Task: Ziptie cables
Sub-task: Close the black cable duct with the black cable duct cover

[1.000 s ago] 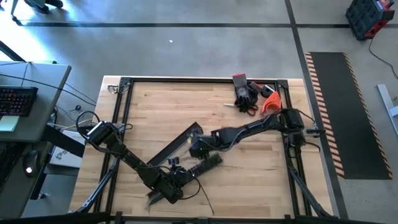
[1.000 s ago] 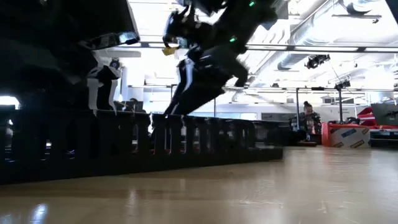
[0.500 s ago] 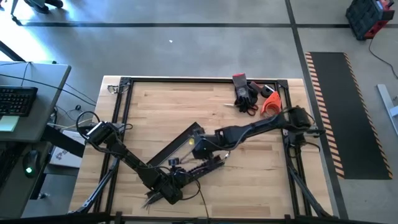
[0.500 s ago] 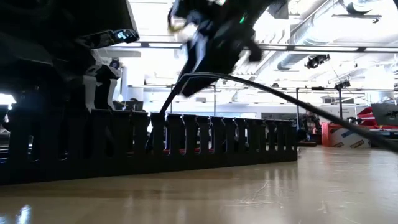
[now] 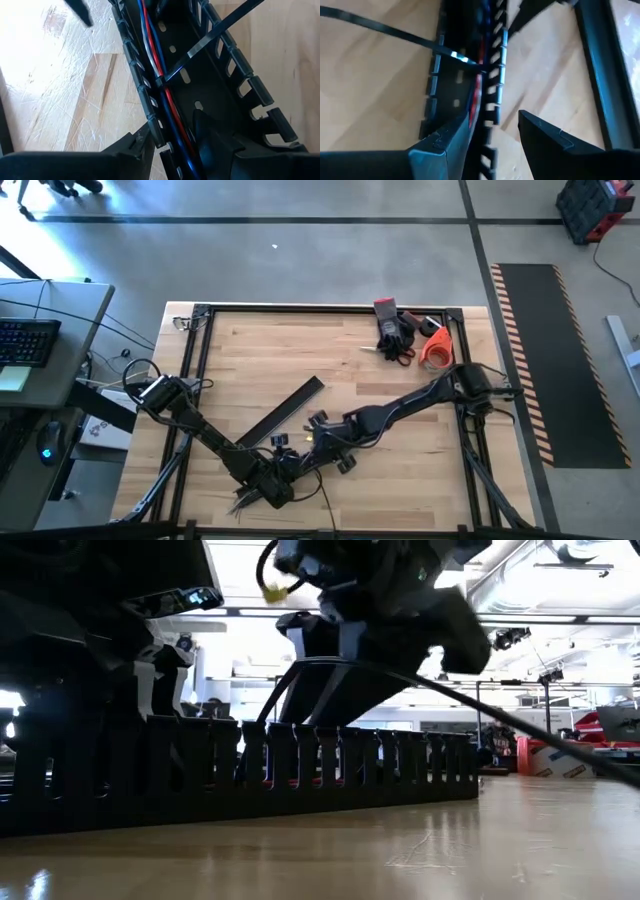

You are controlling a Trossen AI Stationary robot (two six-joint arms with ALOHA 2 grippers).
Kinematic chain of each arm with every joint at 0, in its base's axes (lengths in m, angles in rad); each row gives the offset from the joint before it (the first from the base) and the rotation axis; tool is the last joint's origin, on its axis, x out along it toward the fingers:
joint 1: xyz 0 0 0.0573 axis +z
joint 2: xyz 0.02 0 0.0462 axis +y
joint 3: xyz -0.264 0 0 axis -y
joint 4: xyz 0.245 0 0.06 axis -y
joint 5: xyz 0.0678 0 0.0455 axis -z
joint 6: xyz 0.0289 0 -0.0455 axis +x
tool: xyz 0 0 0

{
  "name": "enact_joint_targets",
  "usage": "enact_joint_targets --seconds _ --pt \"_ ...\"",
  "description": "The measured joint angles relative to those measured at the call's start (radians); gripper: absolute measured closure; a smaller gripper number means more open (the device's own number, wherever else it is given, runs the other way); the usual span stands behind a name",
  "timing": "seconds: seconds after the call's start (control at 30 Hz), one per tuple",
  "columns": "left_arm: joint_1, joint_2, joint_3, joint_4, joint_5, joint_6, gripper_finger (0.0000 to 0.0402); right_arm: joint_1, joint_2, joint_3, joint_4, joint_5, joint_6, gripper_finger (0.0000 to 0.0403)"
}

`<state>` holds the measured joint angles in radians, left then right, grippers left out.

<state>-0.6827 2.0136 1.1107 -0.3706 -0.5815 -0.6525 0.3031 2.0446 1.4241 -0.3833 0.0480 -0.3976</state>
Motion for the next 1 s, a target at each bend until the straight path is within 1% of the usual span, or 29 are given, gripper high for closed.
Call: enact_joint_targets --seconds 0.1,0.2,0.33,0.5,0.57,0.7,1.0 --pt "0.000 0.000 0.000 0.000 0.002 0.002 0.0296 -0.007 0.006 0.000 0.008 0.059 0.023 0.0247" --pt "0.000 0.000 0.000 -0.001 0.003 0.002 0.0296 -0.032 0.006 0.000 0.019 0.063 0.031 0.0247" --pt "0.001 0.000 0.000 -0.003 0.000 0.012 0.0296 -0.066 0.006 0.000 0.019 0.044 0.058 0.0247" --pt "0.003 0.000 -0.001 -0.005 -0.003 0.026 0.0296 -0.102 0.006 0.000 0.024 -0.021 0.112 0.0247" --pt "0.003 0.000 -0.001 -0.005 -0.004 0.030 0.0296 -0.111 0.011 0.000 0.027 -0.027 0.131 0.0247" --pt "0.003 0.000 -0.002 -0.005 -0.008 0.046 0.0296 -0.127 0.024 0.002 0.034 -0.052 0.136 0.0247" --pt "0.003 0.000 -0.002 -0.002 -0.008 0.060 0.0296 -0.131 0.041 0.003 0.045 -0.060 0.136 0.0247"
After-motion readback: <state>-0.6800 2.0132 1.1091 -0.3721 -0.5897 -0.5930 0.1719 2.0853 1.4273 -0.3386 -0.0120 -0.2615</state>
